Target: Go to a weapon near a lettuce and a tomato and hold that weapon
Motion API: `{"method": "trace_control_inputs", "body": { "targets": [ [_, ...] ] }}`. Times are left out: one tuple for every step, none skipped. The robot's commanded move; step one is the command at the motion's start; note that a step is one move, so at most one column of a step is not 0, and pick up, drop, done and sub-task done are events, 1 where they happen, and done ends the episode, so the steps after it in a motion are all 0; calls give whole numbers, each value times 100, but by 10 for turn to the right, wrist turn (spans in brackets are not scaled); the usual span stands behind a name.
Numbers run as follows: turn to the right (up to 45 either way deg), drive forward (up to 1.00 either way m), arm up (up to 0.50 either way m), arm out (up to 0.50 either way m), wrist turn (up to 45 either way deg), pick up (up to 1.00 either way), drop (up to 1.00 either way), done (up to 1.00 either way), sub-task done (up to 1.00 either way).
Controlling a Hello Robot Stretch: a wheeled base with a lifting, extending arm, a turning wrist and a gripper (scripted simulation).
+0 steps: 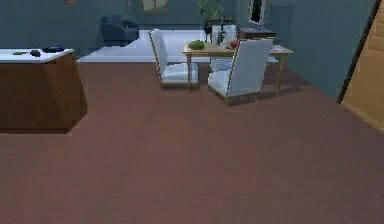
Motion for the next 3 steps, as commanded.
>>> {"method": "trace_control_inputs", "body": {
  "targets": [
    [0, 100, 0, 0, 0, 0, 0, 0, 0],
    [-30, 0, 0, 0, 0, 0, 0, 0, 0],
    [0, 100, 0, 0, 0, 0, 0, 0, 0]
  ]
}}
